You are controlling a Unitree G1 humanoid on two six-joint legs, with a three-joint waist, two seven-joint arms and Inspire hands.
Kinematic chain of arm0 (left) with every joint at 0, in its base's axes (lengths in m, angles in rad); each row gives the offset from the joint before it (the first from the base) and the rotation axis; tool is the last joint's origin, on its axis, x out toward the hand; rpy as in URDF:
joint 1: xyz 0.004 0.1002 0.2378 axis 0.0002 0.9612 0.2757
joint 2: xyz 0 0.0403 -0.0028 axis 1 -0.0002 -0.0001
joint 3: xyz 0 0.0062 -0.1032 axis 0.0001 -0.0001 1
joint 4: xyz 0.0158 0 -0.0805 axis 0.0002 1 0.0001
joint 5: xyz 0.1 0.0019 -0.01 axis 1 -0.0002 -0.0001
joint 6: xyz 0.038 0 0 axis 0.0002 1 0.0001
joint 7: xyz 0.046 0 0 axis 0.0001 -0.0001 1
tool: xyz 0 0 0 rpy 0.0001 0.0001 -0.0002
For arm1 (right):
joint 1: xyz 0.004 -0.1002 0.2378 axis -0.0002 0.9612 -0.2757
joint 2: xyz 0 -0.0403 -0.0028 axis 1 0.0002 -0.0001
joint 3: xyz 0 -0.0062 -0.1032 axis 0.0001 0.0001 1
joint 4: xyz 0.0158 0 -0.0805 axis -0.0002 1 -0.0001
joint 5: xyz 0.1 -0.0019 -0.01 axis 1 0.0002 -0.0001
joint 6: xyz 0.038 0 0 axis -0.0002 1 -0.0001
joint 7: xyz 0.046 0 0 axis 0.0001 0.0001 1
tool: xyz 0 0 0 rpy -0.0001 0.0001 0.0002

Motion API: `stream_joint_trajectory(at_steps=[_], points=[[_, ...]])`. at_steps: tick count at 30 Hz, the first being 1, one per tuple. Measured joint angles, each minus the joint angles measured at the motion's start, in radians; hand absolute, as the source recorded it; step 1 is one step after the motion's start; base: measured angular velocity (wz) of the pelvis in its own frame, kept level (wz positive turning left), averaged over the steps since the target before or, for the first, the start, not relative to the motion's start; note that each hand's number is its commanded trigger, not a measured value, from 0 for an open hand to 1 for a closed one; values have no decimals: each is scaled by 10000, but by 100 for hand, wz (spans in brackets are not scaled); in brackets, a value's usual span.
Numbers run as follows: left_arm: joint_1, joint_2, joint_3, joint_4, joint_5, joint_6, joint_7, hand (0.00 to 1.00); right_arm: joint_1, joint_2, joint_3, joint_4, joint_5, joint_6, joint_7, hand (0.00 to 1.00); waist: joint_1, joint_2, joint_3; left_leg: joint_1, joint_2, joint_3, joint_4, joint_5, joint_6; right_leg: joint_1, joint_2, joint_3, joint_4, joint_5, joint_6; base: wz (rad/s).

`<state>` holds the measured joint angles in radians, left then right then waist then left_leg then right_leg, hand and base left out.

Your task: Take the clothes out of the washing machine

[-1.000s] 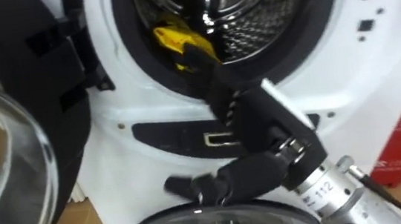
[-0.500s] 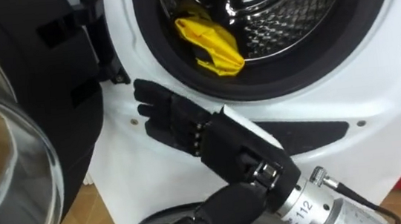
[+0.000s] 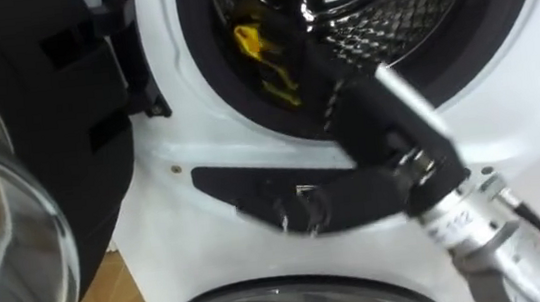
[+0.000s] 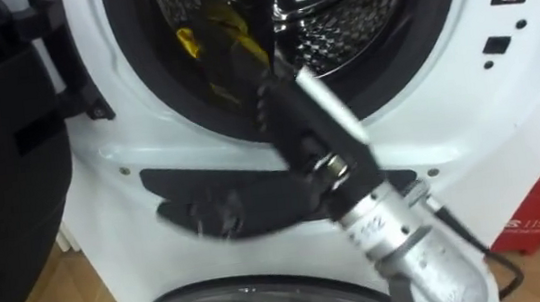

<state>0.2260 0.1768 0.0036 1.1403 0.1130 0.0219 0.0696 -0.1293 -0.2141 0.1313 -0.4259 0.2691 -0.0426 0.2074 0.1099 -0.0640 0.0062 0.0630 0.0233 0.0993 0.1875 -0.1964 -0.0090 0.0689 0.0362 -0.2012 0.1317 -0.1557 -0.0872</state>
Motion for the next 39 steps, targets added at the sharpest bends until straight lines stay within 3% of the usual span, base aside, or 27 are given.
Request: stream_joint_trajectory(at_steps=[8, 18, 21, 25, 32, 34, 39], points=[[115, -64, 332, 15, 78, 15, 135, 0, -877, 0, -439, -9, 20, 8, -1009, 0, -38, -30, -21, 10, 0, -29, -8, 0, 0, 35, -5, -55, 5, -4, -5, 2], [181, -100, 337, 8, 112, 233, 140, 0, -949, -179, -445, 21, -25, 18, -1267, 0, -19, -9, -7, -3, -16, -284, -7, 1, 1, 78, -17, -223, 8, -10, -8, 5], [102, -99, 541, -79, 557, 391, -9, 0, -966, -326, -448, 657, -528, 21, -1284, 0, 43, -92, -29, 5, -39, -453, 6, 1, 1, 128, -35, -375, 28, -58, -7, 16], [-65, -99, 534, -268, 770, 564, -113, 0, -1447, -452, -422, 2077, -926, 465, -1286, 0, 239, -286, -18, -2, -34, -572, 19, 5, -3, 112, -27, -479, 50, -90, -30, 9], [-217, -69, 565, -350, 817, 1073, -183, 0, -3404, -561, -385, 4455, -281, 703, -1427, 0, 324, -463, -42, -41, -57, -737, 24, 7, -5, 193, -72, -749, 25, -102, -44, 5], [-188, -73, 645, -512, 1128, 1228, -306, 0, -3556, -869, -342, 4751, -118, 787, -1344, 0, 341, -496, -34, -71, -68, -765, 58, 8, -4, 193, -85, -776, 31, -106, -37, 6], [-103, -21, 721, -900, 1232, 1455, -419, 0, -3854, -1088, -326, 5409, 397, 871, -1301, 0, 357, -649, -20, -163, -68, -859, 190, 8, -5, 162, -103, -875, 59, -119, -52, 7]])
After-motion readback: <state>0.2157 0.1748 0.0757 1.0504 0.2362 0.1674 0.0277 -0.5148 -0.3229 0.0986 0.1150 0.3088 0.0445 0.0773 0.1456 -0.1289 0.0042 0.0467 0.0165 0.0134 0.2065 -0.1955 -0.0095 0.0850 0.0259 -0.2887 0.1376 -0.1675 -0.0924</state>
